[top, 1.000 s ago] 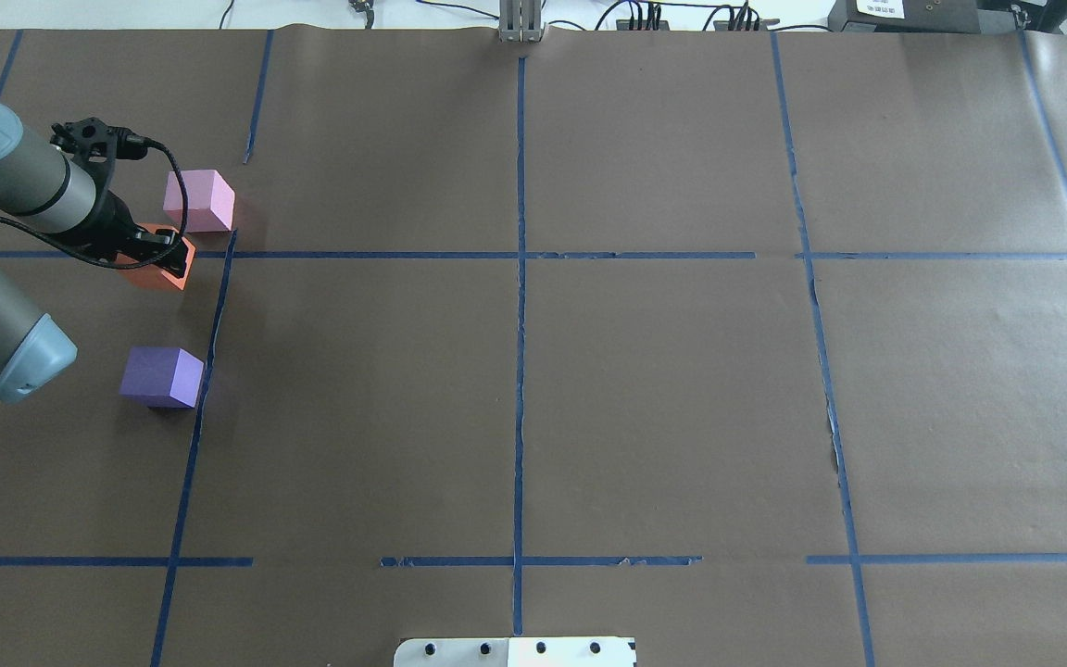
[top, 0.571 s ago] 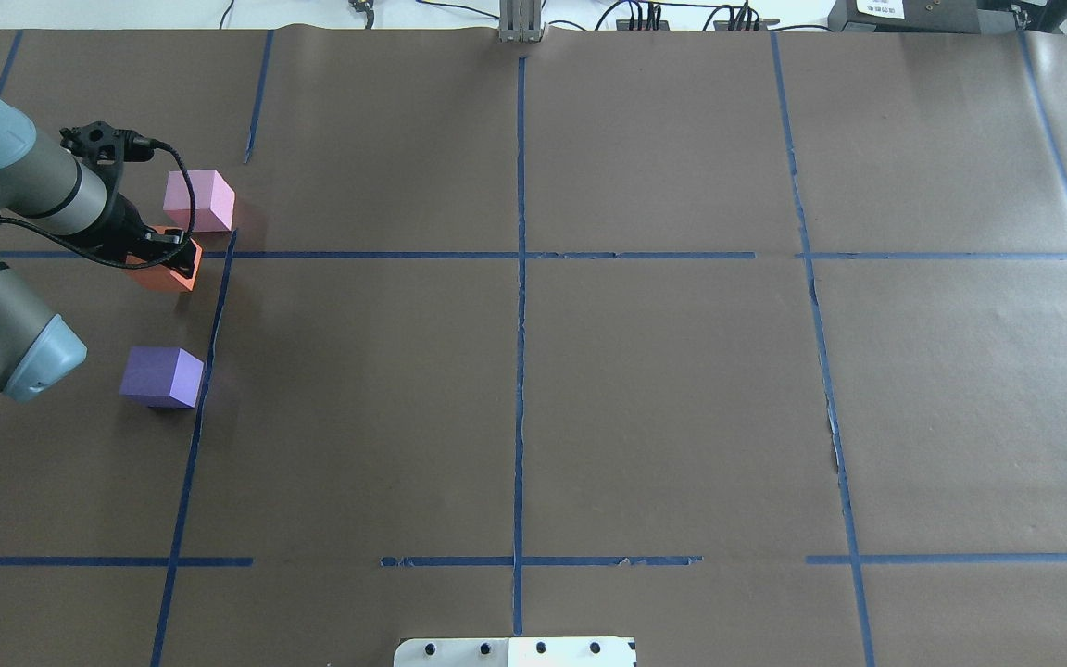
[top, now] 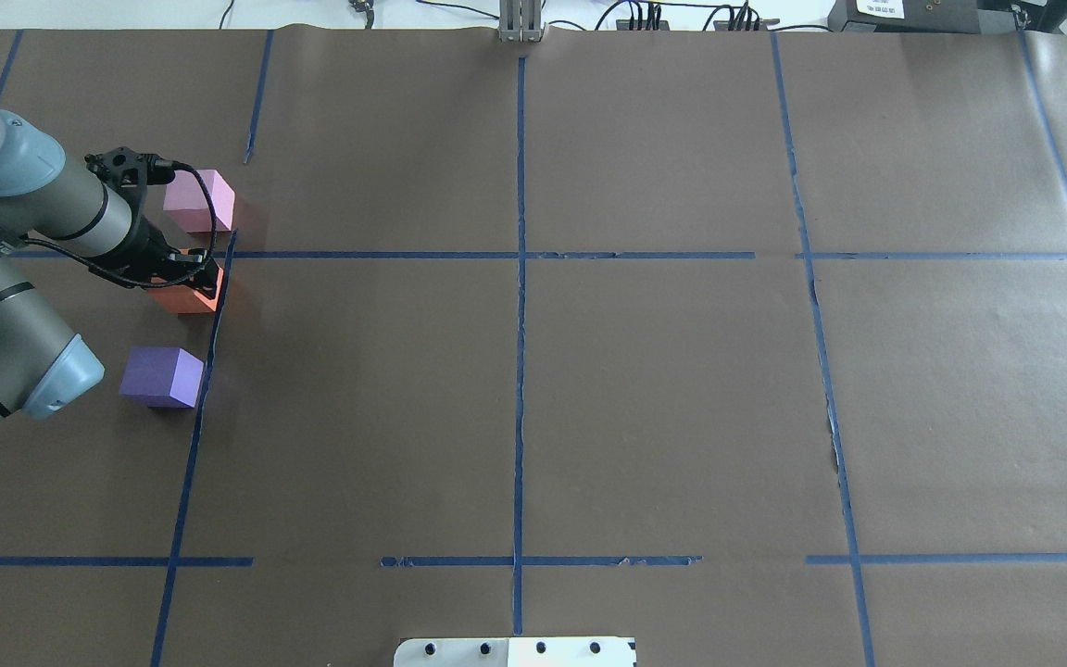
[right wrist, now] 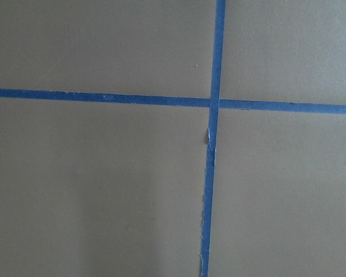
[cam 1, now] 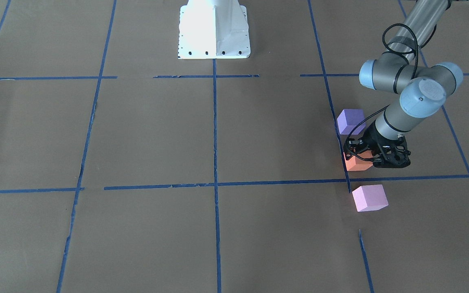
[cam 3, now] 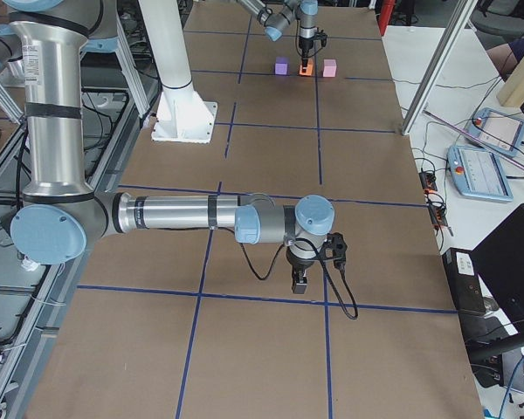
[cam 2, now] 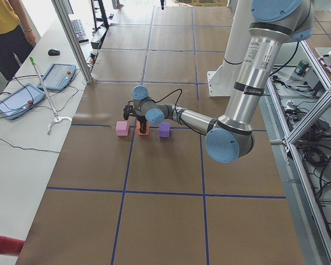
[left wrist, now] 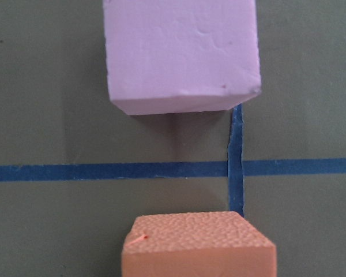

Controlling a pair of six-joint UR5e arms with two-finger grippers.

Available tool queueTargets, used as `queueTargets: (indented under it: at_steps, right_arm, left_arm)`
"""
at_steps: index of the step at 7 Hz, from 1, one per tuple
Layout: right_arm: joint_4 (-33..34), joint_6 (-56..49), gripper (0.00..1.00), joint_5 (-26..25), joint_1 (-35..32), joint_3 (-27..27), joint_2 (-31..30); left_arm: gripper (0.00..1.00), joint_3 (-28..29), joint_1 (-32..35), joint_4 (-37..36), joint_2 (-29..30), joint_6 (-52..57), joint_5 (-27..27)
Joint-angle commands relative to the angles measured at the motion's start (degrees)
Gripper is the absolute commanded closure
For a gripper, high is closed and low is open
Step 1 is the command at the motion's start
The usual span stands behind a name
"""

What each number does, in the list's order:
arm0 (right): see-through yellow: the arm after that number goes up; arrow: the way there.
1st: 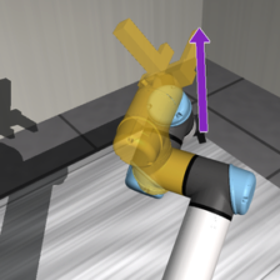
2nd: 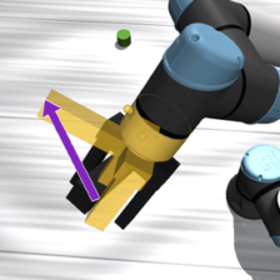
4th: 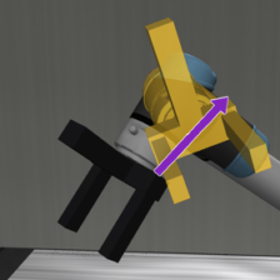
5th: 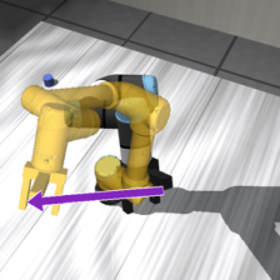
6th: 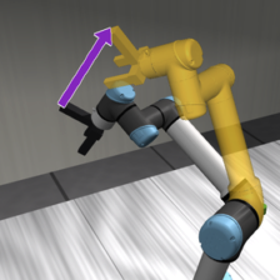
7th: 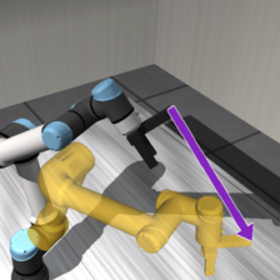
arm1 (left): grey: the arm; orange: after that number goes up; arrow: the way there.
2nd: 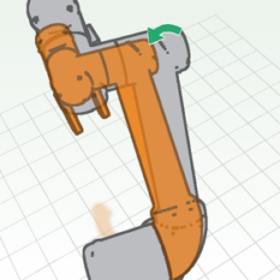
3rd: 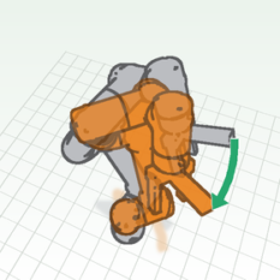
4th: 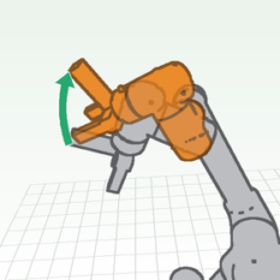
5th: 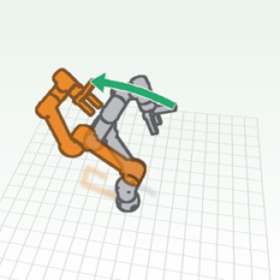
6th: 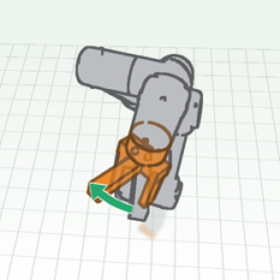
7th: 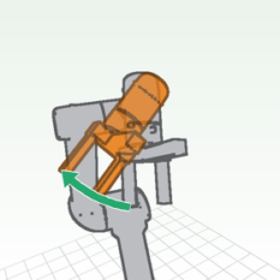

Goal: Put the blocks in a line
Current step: 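Lower the orange cube between the pink and purple cubes, aligning it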

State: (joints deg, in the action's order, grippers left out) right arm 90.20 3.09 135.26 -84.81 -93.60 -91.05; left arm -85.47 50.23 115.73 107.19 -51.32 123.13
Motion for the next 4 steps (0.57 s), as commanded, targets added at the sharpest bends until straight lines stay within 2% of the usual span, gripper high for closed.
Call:
queueTargets:
  at_steps: [1,4]
  right_arm:
    - [-0.02,-0.01,0.00,0.00,0.00,0.00,0.00]
    - [-0.02,-0.02,0.00,0.00,0.00,0.00,0.00]
  left_arm:
    - [0.83,-0.05,-0.05,0.02,-0.22,0.08,0.00]
    - [0.82,-0.22,-0.05,0.20,-0.75,0.17,0.09]
